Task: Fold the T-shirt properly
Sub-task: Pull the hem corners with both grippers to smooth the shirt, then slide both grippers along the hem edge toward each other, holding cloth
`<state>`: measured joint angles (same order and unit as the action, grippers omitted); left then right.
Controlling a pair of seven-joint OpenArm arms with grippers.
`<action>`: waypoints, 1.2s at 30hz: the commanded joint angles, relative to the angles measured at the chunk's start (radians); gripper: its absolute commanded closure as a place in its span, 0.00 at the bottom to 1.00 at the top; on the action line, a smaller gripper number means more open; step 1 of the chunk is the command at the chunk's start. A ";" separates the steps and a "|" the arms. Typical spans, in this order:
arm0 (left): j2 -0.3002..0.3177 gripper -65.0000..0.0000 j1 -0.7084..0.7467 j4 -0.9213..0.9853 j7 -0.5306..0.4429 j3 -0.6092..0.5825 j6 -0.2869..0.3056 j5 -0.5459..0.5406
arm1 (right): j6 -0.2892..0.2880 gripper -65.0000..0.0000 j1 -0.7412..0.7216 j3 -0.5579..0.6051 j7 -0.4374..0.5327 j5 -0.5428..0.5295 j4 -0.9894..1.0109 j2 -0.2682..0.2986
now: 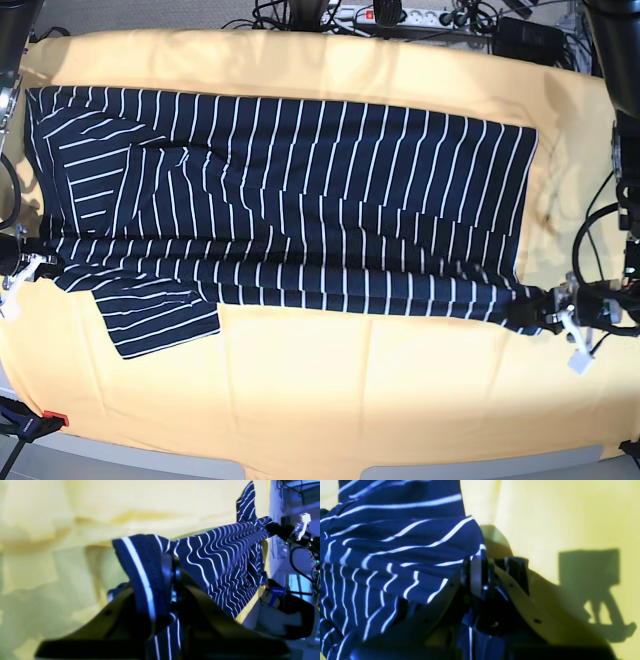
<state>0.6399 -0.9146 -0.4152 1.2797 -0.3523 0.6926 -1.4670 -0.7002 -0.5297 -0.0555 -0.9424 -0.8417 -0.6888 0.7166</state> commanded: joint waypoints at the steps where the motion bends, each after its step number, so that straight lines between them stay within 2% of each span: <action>1: 0.012 1.00 -0.039 -0.011 0.003 0.006 0.006 -0.017 | 0.002 1.00 -0.028 -0.007 -0.002 0.000 -0.016 0.035; 6: -0.003 1.00 -0.039 -0.011 0.041 0.006 0.006 -0.017 | 0.002 1.00 -0.028 -0.007 -0.064 -0.067 -0.016 0.064; 10: -0.007 1.00 -0.039 -0.011 0.093 0.006 0.006 -0.017 | 0.002 1.00 -0.029 -0.007 -0.076 -0.113 -0.016 0.093; 18: -0.009 1.00 -0.039 -0.011 0.117 0.006 0.006 -0.017 | 0.002 1.00 -0.028 -0.007 -0.076 -0.101 -0.016 0.081; 24: -0.011 1.00 -0.039 -0.011 0.117 0.006 -0.074 -0.017 | 0.002 1.00 -0.028 -0.007 -0.077 -0.101 -0.016 0.076; 36: 0.003 1.00 -0.038 -0.011 0.117 0.006 -0.073 -0.017 | 0.002 1.00 -0.028 -0.007 -0.110 -0.109 -0.016 0.077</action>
<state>0.6220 -0.9142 -0.4152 1.3899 -0.3523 0.6140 -1.4670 -0.6998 -0.5297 -0.0555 -1.0603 -0.9436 -0.6888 0.7616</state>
